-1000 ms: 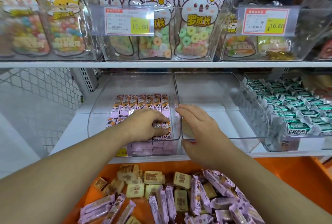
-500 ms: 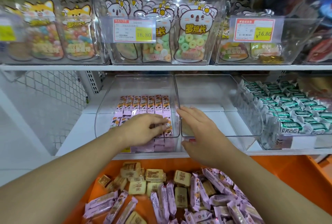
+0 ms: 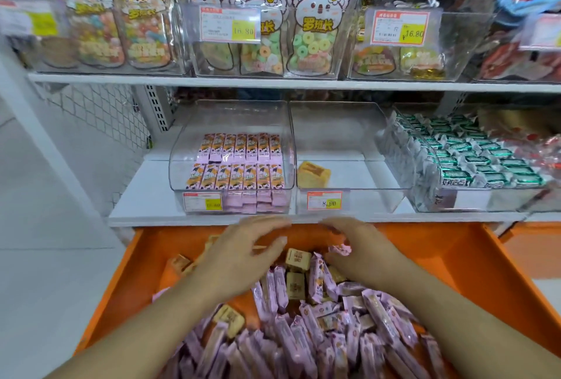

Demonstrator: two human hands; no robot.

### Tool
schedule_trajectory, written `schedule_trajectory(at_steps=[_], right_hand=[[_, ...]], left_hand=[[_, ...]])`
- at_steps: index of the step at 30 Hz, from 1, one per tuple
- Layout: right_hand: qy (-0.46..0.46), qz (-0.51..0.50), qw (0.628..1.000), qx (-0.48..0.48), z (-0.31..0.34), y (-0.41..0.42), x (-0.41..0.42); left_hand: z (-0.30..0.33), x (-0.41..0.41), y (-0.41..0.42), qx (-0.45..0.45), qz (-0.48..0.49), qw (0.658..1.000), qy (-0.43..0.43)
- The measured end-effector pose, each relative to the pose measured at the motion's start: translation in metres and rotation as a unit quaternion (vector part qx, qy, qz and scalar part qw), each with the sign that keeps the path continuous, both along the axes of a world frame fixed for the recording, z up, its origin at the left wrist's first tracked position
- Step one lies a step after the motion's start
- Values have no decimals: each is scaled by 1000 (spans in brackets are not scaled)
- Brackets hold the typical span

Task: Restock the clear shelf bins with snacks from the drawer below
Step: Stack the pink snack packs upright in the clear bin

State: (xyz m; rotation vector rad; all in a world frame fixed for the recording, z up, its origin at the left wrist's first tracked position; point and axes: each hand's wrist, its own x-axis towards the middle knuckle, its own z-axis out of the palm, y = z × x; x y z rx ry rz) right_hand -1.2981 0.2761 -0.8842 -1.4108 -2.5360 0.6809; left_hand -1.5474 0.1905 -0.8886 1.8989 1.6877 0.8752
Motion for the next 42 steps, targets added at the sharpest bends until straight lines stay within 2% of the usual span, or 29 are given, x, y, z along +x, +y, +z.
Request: schedule_trajectory(at_steps=[5, 11, 16, 23, 27, 34, 40, 42], right_hand=[[-61, -69, 993, -72, -65, 8, 23], [-101, -114, 978, -145, -127, 43, 34], [-121, -169, 968, -140, -172, 73, 33], [-150, -181, 962, -136, -216, 78, 25], [-132, -202, 962, -128, -219, 75, 18], [-133, -187, 963, -140, -205, 62, 11], [-125, -170, 965, -158, -173, 51, 7], [-117, -145, 966, -179, -150, 48, 1]], left_hand=[[-86, 5, -12, -115, 21, 993, -12], [-165, 4, 15, -228, 42, 973, -2], [-210, 9, 45, -273, 41, 961, 34], [-260, 16, 63, -280, 45, 952, 115], [-263, 17, 60, -263, 72, 955, 112], [-243, 21, 44, -236, 58, 969, 40], [-205, 13, 41, -208, 111, 967, -92], [-183, 7, 41, -201, 97, 966, -132]])
